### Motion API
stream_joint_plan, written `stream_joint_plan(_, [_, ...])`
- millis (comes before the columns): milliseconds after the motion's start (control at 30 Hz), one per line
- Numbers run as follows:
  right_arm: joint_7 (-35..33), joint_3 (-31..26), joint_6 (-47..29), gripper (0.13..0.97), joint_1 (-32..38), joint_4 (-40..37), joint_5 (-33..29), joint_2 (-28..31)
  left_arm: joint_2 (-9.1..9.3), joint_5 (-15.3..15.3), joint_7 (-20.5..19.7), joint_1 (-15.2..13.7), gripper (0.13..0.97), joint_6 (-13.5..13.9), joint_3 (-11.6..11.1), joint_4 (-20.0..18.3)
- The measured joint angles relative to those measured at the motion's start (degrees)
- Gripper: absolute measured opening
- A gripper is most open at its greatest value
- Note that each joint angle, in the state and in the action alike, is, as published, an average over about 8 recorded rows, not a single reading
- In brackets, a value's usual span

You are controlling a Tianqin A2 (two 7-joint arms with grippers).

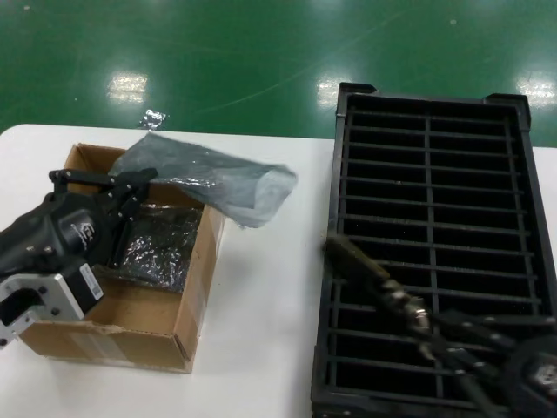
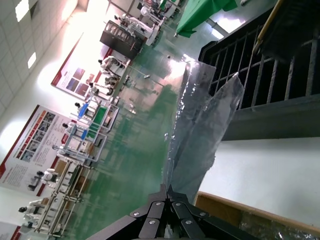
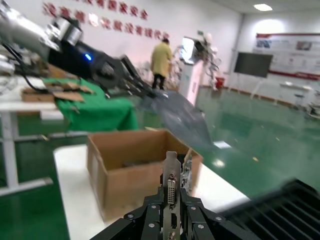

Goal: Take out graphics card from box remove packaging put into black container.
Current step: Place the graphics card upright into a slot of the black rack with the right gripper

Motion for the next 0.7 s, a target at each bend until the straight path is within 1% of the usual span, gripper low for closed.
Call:
stream_joint_plan(100, [-0.12,2.36,0.14,0.185,-1.63,-0.46,0.47,1.01,0.0,0.0,0.0,0.0,0.139,0.0,0.0,0.0])
stream_joint_plan(233, [-0.07,3.13,0.74,0.185,-2.08,-0.99,0.41,1.24,0.0,0.0,0.0,0.0,0.139,0.0,0.0,0.0])
stream_joint_plan(533, [0.11,3.01,0.94,0.185,-1.97,-0.99,0.26,1.28,0.0,0.0,0.0,0.0,0.139,0.0,0.0,0.0])
stream_joint_plan(700, [1.77,1.06,1.28,0.185,-0.15,0.3,-1.32,2.53,0.0,0.0,0.0,0.0,0.139,0.0,0.0,0.0])
